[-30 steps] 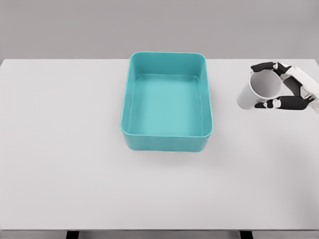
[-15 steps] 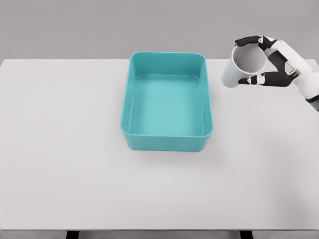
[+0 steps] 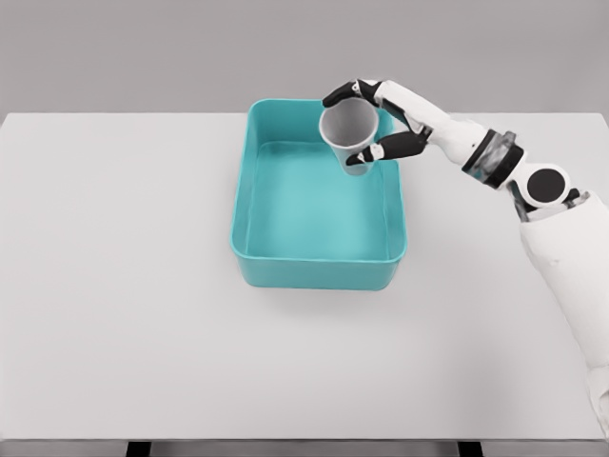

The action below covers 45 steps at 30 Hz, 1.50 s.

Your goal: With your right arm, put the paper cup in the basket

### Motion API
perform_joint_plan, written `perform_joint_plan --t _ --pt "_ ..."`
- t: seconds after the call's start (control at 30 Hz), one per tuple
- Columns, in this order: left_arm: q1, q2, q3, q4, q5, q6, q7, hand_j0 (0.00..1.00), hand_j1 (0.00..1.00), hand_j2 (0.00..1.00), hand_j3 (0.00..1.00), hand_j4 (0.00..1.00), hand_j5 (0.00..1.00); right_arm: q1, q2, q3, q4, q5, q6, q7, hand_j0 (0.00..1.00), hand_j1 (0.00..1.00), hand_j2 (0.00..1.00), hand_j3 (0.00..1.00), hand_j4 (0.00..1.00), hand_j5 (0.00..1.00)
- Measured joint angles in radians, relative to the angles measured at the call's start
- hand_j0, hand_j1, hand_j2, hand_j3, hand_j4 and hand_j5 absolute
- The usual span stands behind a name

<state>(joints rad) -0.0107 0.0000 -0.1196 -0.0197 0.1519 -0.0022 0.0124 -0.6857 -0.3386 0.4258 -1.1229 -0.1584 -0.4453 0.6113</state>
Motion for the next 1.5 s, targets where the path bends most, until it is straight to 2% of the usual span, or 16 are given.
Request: perform_joint_plan --t 0.23,0.4,0.5,0.63,0.9,0.97,1.0,1.07,1.37,1.43,1.5 --pt "0.0 0.0 0.0 0.0 0.0 0.0 0.0 1.0 1.0 1.0 1.0 1.0 1.0 -0.008 0.051 0.013 0.003 0.23 0.042 0.0 0.68 0.68 0.68 0.68 0.68 0.68" --pt "0.0 0.0 0.0 0.0 0.0 0.0 0.0 1.0 1.0 1.0 1.0 1.0 1.0 -0.008 0.061 0.013 -0.112 0.409 0.134 0.0 0.68 0.68 0.68 0.68 0.68 0.68" --pt "0.0 0.0 0.0 0.0 0.0 0.0 0.0 1.0 1.0 1.0 1.0 1.0 1.0 -0.008 0.065 0.016 -0.175 0.476 0.169 0.0 0.68 0.68 0.68 0.68 0.68 0.68" --pt "0.0 0.0 0.0 0.0 0.0 0.0 0.0 1.0 1.0 1.0 1.0 1.0 1.0 -0.011 0.07 0.064 -0.246 0.619 0.236 0.0 0.73 0.73 0.73 0.73 0.73 0.73" --pt "0.0 0.0 0.0 0.0 0.0 0.0 0.0 1.0 1.0 1.0 1.0 1.0 1.0 -0.029 0.078 0.171 -0.294 0.819 0.353 0.0 0.72 0.72 0.72 0.72 0.72 0.72" --pt "0.0 0.0 0.0 0.0 0.0 0.0 0.0 1.0 1.0 1.0 1.0 1.0 1.0 -0.035 0.079 0.199 -0.296 0.849 0.377 0.0 0.72 0.72 0.72 0.72 0.72 0.72" --pt "0.0 0.0 0.0 0.0 0.0 0.0 0.0 1.0 1.0 1.0 1.0 1.0 1.0 -0.035 0.079 0.208 -0.297 0.862 0.384 0.0 0.77 0.77 0.77 0.77 0.77 0.77" --pt "0.0 0.0 0.0 0.0 0.0 0.0 0.0 1.0 1.0 1.0 1.0 1.0 1.0 -0.037 0.079 0.22 -0.3 0.879 0.394 0.0 1.0 1.0 1.0 1.0 1.0 1.0" --pt "0.0 0.0 0.0 0.0 0.0 0.0 0.0 1.0 1.0 1.0 1.0 1.0 1.0 -0.035 0.078 0.225 -0.377 0.878 0.466 0.0 1.0 1.0 1.0 1.0 1.0 1.0" --pt "0.0 0.0 0.0 0.0 0.0 0.0 0.0 1.0 1.0 1.0 1.0 1.0 1.0 -0.035 0.077 0.221 -0.387 0.857 0.468 0.0 1.0 1.0 1.0 1.0 1.0 1.0" --pt "0.0 0.0 0.0 0.0 0.0 0.001 0.0 1.0 1.0 1.0 1.0 1.0 1.0 -0.02 0.07 0.18 -0.419 0.794 0.464 0.0 1.0 1.0 1.0 1.0 1.0 1.0"
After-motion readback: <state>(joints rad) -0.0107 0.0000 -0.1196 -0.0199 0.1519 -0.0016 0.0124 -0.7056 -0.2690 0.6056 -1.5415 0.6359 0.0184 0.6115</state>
